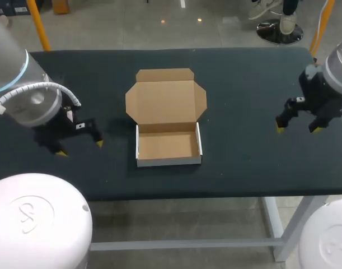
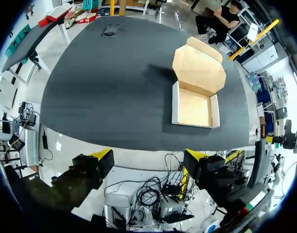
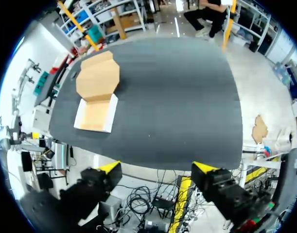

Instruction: Assemble the packaging by folding the flat box into shape, placing the metal phone stand inside, and closing the box properly

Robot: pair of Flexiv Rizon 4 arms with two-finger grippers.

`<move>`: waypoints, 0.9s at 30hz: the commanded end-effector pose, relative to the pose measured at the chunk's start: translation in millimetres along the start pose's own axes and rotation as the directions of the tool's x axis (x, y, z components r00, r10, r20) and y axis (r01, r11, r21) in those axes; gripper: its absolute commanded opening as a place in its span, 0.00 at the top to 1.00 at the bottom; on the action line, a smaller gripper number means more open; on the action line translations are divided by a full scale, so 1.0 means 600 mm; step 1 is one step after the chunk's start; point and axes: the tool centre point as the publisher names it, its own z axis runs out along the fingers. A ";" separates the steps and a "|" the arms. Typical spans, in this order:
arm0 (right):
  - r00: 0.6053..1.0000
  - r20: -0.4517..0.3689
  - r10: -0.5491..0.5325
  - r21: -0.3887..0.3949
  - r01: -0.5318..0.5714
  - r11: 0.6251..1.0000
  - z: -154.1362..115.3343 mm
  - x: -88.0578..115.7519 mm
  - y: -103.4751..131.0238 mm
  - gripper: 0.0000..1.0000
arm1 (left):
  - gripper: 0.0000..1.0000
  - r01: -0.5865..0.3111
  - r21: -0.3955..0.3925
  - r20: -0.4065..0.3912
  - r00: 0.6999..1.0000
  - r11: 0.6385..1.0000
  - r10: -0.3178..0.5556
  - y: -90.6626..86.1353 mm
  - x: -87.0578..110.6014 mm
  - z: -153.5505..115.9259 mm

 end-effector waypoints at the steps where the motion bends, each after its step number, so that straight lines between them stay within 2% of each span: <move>1: 1.000 0.001 0.000 0.007 0.000 1.000 -0.003 0.001 0.002 0.00 | 0.00 0.014 -0.023 0.036 0.999 1.000 -0.013 -0.045 0.008 0.046; 14: 1.000 0.001 0.000 0.007 0.000 1.000 -0.003 0.001 0.002 0.00 | 0.00 0.017 -0.031 0.063 0.998 0.999 -0.015 -0.109 -0.056 0.124; 21: 1.000 0.001 0.000 0.007 0.000 1.000 -0.003 0.001 0.002 0.00 | 0.00 0.025 -0.075 0.083 0.996 0.997 -0.019 -0.151 -0.094 0.158; 22: 1.000 0.001 0.000 0.007 0.000 1.000 -0.003 0.001 0.002 0.00 | 0.00 0.031 -0.102 0.083 0.996 0.994 -0.023 -0.154 -0.097 0.164; 27: 1.000 0.001 0.000 0.007 0.000 1.000 -0.003 0.001 0.002 0.00 | 0.00 0.031 -0.102 0.083 0.996 0.994 -0.023 -0.154 -0.097 0.164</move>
